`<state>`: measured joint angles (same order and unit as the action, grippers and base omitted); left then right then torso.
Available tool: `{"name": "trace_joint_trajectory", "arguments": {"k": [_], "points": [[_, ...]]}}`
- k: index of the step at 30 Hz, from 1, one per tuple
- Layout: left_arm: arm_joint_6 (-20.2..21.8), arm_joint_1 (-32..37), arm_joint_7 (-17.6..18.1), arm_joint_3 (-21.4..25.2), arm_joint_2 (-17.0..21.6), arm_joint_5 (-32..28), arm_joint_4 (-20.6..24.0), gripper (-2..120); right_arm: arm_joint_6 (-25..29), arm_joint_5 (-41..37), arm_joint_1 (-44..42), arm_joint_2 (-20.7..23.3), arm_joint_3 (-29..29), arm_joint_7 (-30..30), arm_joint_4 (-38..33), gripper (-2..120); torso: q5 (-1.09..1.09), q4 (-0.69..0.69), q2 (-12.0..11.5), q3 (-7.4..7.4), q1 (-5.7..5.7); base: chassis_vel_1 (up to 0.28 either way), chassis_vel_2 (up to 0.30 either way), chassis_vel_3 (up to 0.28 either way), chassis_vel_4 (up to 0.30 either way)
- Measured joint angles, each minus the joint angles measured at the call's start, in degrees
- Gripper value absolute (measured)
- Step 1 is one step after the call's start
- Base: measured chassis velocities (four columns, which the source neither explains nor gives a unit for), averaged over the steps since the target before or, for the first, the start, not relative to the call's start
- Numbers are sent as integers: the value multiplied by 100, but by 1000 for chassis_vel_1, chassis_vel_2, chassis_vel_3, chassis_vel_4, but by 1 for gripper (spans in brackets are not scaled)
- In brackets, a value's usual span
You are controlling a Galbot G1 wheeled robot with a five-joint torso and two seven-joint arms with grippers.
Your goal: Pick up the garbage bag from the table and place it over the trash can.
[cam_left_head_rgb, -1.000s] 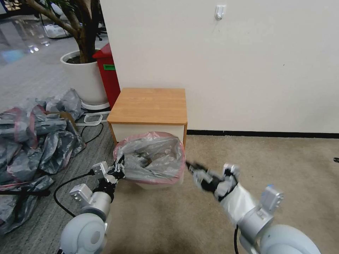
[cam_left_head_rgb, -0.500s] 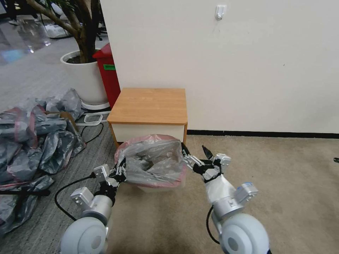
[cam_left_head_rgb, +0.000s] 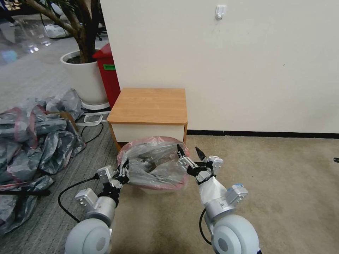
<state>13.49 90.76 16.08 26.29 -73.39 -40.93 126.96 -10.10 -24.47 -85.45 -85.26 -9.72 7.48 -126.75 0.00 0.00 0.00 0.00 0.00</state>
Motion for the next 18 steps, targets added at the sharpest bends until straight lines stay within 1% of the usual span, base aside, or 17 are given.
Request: {"name": "trace_joint_trajectory", "arguments": {"k": [1, 2, 3, 5, 6, 10, 11, 13, 15, 16, 18], "points": [[0, 3, -2, -2, -5, 1, 0, 9, 0, 4, 5, -11, 6, 0, 18, 63, 0, 0, 0, 0, 0, 0, 0, 0, 0], [0, 3, -2, -2, -5, 1, 0, 9, 0, 4, 5, -11, 6, 0, 18, 63, 0, 0, 0, 0, 0, 0, 0, 0, 0], [0, 6, -2, -4, -11, 2, 0, 9, 0, 8, 6, -19, 7, 0, 32, 61, 0, 0, 0, 0, 0, 0, 0, 0, 0], [0, 8, -6, -15, -25, 3, 0, 9, 14, 36, 7, -37, 8, 1, 72, 50, 0, 0, 0, 0, 0, 0, 0, 0, 0], [0, 8, -6, -15, -25, 3, 0, 9, 14, 36, 7, -37, 8, 1, 72, 50, 0, 0, 0, 0, 0, 0, 0, 0, 0], [0, 0, -9, -30, -40, 3, 0, 9, 25, 59, 4, -56, 5, 2, 108, 31, 0, 0, 0, 0, 0, 0, 0, 0, 0], [0, 0, -9, -30, -40, 3, 0, 9, 25, 59, 4, -56, 5, 2, 108, 31, 0, 0, 0, 0, 0, 0, 0, 0, 0], [-1, -7, -11, -36, -40, 3, 0, 9, 35, 76, 5, -66, 3, -6, 134, 25, 0, 0, 0, 0, 0, 0, 0, 0, 0], [-1, -14, -12, -39, -40, 1, -1, 9, 45, 86, 5, -76, 2, -13, 145, 15, 0, 0, 0, 0, 0, 0, 0, 0, 0], [-1, -14, -12, -39, -40, 1, -1, 9, 45, 86, 5, -76, 2, -13, 145, 15, 0, 0, 0, 0, 0, 0, 0, 0, 0], [-1, -20, -14, -42, -40, -1, -7, 9, 51, 87, 8, -86, -1, -18, 146, 7, 0, 0, 0, 0, 0, 0, 0, 0, 0]]}}
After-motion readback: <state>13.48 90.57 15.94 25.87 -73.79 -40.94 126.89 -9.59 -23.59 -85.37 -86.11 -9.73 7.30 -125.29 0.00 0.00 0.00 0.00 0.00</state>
